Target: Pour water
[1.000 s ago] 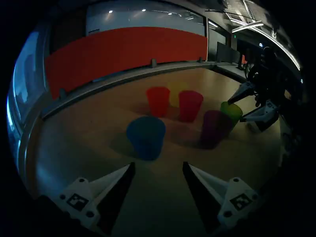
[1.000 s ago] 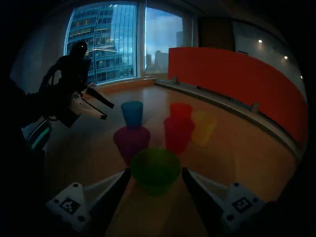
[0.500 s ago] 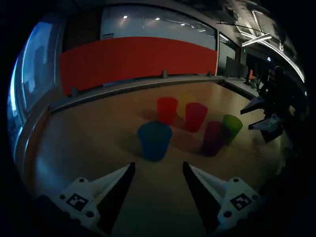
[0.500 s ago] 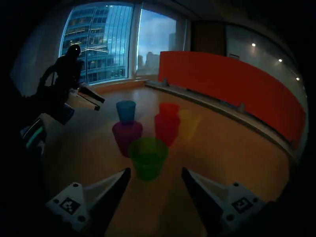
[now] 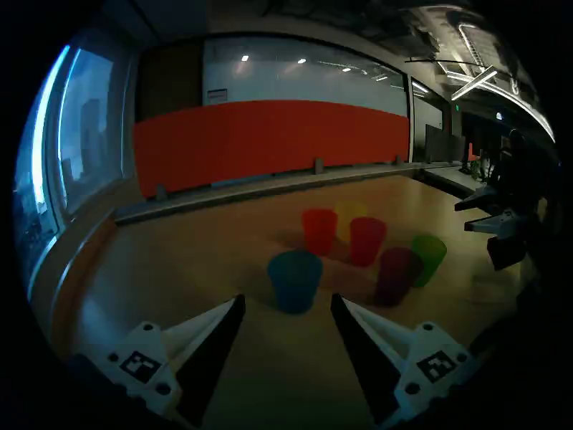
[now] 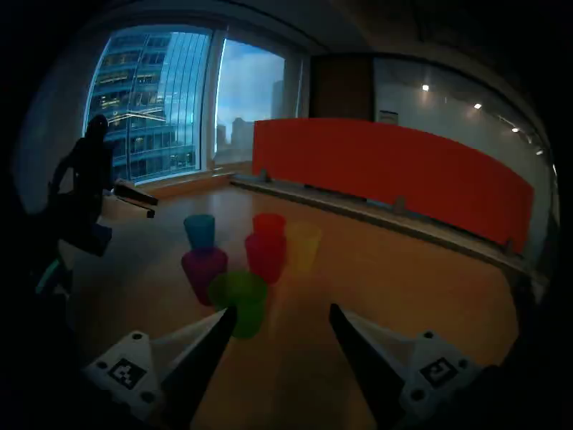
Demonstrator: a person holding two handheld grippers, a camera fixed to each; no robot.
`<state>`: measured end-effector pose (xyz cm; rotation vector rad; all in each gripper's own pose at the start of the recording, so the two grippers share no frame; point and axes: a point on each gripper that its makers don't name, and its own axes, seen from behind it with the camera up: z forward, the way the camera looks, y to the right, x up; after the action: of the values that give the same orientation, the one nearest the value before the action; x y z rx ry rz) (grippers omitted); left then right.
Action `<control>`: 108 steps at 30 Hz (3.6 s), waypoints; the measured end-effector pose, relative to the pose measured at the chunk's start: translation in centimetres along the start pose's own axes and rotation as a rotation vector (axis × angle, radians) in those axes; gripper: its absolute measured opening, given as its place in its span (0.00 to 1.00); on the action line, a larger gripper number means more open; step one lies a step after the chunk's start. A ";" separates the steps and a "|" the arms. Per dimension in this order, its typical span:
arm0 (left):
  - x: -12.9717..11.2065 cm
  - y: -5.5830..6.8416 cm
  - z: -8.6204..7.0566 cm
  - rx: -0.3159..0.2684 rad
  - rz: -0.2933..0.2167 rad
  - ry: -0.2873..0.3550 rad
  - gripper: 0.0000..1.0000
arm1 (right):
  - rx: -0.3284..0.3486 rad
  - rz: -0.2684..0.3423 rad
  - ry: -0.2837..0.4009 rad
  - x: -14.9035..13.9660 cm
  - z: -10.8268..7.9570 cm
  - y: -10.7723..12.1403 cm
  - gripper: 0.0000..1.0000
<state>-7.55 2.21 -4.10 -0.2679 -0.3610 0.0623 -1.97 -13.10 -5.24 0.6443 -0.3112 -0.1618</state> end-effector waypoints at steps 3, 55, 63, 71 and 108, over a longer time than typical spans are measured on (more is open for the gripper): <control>0.9 -0.2 -0.1 0.035 0.008 0.046 0.89 | -0.049 0.008 0.043 1.3 -0.4 1.0 1.00; 5.8 0.1 -2.0 0.310 0.001 0.381 0.88 | -0.588 0.091 0.403 8.0 -5.6 9.7 1.00; 5.3 -0.8 -1.6 0.357 -0.004 0.404 0.88 | -0.588 0.084 0.371 7.0 -5.6 9.2 1.00; 4.4 -0.8 -0.9 0.354 -0.027 0.418 0.88 | -0.613 0.061 0.353 7.3 -6.1 9.3 1.00; 1.7 -2.8 0.9 0.341 -0.109 0.395 0.88 | -0.595 0.059 0.314 7.3 -4.5 7.9 1.00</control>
<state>-6.28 -0.08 -1.93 0.0791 0.0310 -0.0374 6.82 -6.13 -2.13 0.0649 0.0286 -0.0871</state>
